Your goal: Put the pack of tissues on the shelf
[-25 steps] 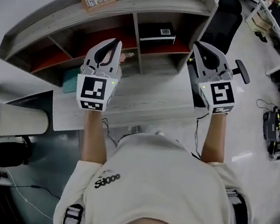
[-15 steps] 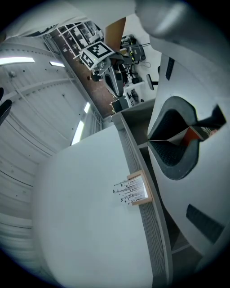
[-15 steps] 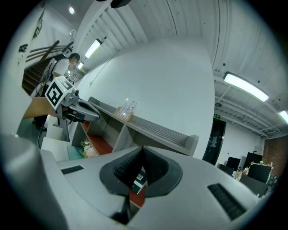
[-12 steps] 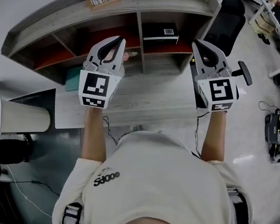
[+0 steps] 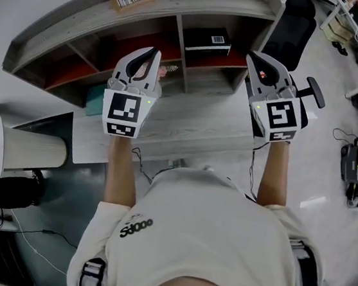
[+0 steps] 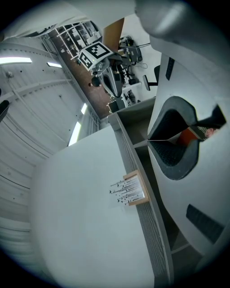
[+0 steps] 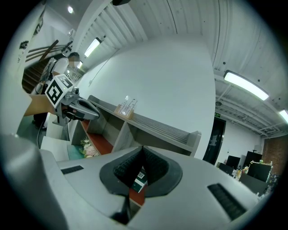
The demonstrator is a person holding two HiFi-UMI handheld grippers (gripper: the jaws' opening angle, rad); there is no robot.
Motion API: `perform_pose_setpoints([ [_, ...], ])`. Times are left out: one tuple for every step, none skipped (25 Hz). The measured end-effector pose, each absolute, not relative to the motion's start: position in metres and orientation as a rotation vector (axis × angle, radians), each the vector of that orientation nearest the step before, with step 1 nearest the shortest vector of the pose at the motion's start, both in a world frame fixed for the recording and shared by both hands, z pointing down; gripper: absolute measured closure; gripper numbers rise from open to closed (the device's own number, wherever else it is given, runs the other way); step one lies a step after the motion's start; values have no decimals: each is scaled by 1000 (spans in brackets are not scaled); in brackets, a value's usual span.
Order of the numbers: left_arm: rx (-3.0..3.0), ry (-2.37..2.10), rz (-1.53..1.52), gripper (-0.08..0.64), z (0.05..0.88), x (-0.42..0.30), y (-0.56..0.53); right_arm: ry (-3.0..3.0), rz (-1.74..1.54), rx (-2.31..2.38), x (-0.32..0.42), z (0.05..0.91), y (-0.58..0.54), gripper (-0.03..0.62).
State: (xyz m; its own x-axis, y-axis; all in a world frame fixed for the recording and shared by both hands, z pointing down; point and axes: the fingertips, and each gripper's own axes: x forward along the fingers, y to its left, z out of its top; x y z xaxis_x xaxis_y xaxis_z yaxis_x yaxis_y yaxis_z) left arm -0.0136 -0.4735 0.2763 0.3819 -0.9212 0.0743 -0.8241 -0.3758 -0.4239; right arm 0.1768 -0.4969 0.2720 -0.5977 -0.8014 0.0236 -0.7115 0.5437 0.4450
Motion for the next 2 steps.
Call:
perform_pose_setpoints([
  [-2329, 1531, -432, 540, 276, -15, -474, -2555, -583, 1273, 177, 272, -498, 586],
  [-2329, 1533, -432, 540, 276, -16, -475, -2554, -582, 1273, 176, 273, -500, 586],
])
